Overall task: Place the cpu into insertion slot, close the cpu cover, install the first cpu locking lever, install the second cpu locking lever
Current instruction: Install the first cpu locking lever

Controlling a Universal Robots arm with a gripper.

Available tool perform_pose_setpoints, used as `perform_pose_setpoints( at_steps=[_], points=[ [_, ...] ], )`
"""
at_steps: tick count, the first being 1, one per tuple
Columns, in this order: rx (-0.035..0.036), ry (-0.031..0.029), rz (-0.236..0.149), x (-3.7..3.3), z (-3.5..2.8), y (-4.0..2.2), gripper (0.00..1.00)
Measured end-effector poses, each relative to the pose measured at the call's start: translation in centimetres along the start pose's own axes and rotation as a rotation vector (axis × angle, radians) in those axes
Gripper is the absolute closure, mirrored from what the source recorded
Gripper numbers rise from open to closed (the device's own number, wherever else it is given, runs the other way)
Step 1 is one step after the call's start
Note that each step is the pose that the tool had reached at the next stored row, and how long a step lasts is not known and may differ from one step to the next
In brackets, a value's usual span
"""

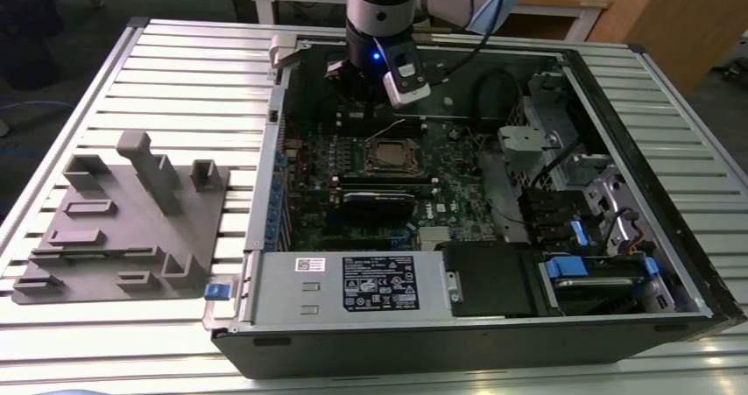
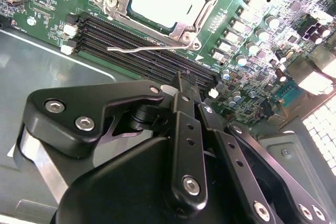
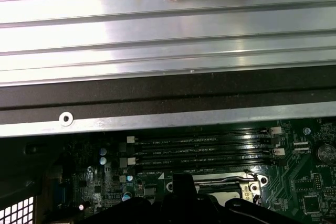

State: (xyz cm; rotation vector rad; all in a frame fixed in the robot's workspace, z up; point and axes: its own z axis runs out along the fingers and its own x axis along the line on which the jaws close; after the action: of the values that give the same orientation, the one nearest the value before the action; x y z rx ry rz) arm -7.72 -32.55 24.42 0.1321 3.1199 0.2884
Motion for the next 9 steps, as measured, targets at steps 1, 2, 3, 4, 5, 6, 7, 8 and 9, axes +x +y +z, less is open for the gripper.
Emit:
perform_pose_setpoints(
  at_steps=[1, 2, 3, 4, 5, 6, 7, 8, 9],
  points=[
    [0.0, 0.0, 0.0, 0.0, 0.0, 0.0, 0.89],
    [0.0, 0.0, 0.0, 0.0, 0.0, 0.0, 0.89],
    [0.0, -0.0011, 0.0, 0.01, 0.01, 0.0, 0.89],
    [-0.0001, -0.0034, 0.0, 0.01, 0.03, 0.0, 0.89],
    [-0.0006, -0.007, -0.001, 0.0, 0.1, -0.01, 0.89],
    [-0.0013, -0.0104, -0.002, 0.0, 0.19, -0.03, 0.89],
    [-0.0018, -0.0131, -0.002, 0.0, 0.27, -0.05, 0.89],
    [-0.0023, -0.0158, -0.003, 0.0, 0.36, -0.07, 0.89],
    [-0.0025, -0.0179, -0.003, 0.0, 0.49, -0.09, 0.89]
  ],
)
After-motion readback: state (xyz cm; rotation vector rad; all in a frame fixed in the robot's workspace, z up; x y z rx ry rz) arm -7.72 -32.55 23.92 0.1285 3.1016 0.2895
